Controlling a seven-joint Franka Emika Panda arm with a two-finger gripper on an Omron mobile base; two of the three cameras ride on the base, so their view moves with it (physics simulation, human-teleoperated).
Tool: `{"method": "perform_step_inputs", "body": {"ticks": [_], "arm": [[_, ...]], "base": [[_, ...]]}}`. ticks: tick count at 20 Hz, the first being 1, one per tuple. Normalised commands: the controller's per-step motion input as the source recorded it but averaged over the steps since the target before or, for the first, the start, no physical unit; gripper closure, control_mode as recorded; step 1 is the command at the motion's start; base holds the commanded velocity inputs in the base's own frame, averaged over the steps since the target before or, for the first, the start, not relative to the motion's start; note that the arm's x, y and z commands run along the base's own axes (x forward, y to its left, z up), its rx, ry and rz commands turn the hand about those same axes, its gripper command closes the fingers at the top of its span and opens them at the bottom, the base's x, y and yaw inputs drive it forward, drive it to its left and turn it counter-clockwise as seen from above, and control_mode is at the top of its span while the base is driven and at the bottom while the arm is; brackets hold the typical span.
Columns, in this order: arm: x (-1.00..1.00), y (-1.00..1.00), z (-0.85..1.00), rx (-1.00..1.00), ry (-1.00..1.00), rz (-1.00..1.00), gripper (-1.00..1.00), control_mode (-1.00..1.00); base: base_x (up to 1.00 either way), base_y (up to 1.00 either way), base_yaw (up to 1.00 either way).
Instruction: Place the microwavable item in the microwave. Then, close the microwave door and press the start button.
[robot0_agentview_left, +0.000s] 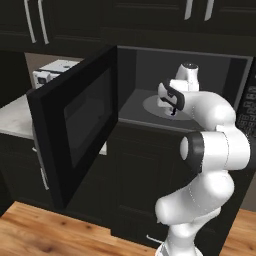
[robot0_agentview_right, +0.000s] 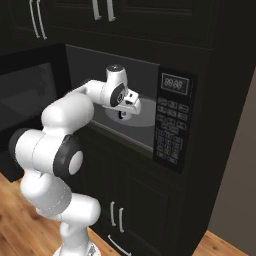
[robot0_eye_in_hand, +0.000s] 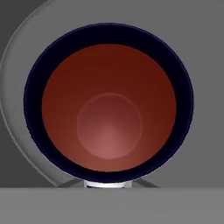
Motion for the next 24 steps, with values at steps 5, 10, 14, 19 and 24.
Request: {"method": "perform_step_inputs", "body": {"ticks": [5,10,14,19,24], "arm": [[0.05,-0.12,-0.15,0.00,0.00,0.00,1.00,-1.00],[0.00,-0.01,-0.06,0.00,-0.06,0.00,-1.00,-1.00],[0.00,0.00,0.00,0.00,-0.12,0.00,-1.00,-1.00],[-0.04,0.00,0.00,0.00,-0.12,0.00,-1.00,-1.00],[-0.43,0.06,0.11,0.00,-0.13,0.00,-1.00,-1.00]], "base": [[0.00,0.00,0.00],[0.00,0.00,0.00],[0.00,0.00,0.00],[0.00,0.00,0.00],[0.00,0.00,0.00]]}}
